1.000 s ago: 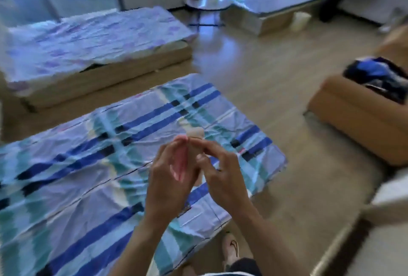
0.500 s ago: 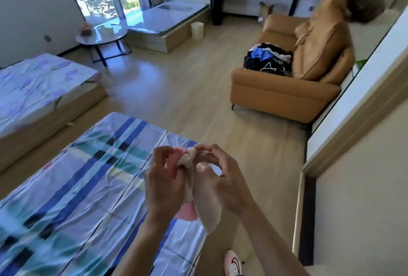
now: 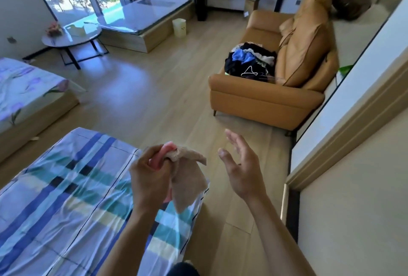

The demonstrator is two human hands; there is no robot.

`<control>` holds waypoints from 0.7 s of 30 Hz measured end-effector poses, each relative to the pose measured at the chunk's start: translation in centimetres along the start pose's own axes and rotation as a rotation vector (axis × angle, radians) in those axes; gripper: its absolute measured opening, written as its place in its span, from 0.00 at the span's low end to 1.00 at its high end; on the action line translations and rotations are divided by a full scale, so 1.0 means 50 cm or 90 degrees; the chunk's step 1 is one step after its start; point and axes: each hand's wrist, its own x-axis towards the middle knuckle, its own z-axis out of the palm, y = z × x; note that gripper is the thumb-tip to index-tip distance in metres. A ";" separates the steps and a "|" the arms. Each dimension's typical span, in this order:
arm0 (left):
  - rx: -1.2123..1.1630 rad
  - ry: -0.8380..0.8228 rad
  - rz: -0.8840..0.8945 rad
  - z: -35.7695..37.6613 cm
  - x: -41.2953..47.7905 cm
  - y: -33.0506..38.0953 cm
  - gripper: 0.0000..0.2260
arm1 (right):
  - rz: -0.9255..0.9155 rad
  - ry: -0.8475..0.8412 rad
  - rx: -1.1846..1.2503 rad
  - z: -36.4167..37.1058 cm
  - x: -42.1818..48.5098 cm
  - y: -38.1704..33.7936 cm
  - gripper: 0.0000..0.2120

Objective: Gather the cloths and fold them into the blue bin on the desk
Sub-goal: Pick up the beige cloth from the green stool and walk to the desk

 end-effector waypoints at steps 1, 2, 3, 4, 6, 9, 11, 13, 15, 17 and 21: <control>-0.008 -0.002 -0.008 0.027 0.025 0.004 0.13 | 0.001 0.010 0.000 -0.011 0.030 0.005 0.24; -0.011 -0.004 -0.014 0.058 0.053 0.007 0.14 | 0.005 0.023 -0.001 -0.024 0.060 0.014 0.24; -0.013 -0.001 -0.018 0.090 0.082 0.010 0.15 | 0.008 0.036 -0.005 -0.036 0.092 0.025 0.24; -0.013 0.004 -0.025 0.112 0.104 0.013 0.15 | 0.012 0.045 -0.009 -0.046 0.116 0.032 0.24; -0.021 0.009 -0.043 0.168 0.159 0.018 0.13 | 0.011 0.061 -0.019 -0.068 0.180 0.057 0.24; -0.050 0.012 -0.076 0.261 0.248 0.011 0.13 | -0.011 0.068 -0.061 -0.097 0.297 0.100 0.24; -0.062 0.018 -0.083 0.326 0.317 0.003 0.14 | -0.029 0.058 -0.096 -0.108 0.397 0.126 0.23; -0.071 0.015 -0.086 0.382 0.384 0.000 0.15 | -0.036 0.044 -0.125 -0.115 0.489 0.145 0.23; -0.090 0.011 -0.114 0.435 0.455 -0.001 0.15 | -0.025 0.025 -0.139 -0.126 0.577 0.156 0.23; -0.109 0.025 -0.124 0.485 0.527 0.001 0.15 | -0.032 0.009 -0.140 -0.143 0.668 0.165 0.22; -0.103 0.036 -0.103 0.567 0.655 0.027 0.15 | -0.022 0.018 -0.124 -0.176 0.837 0.186 0.22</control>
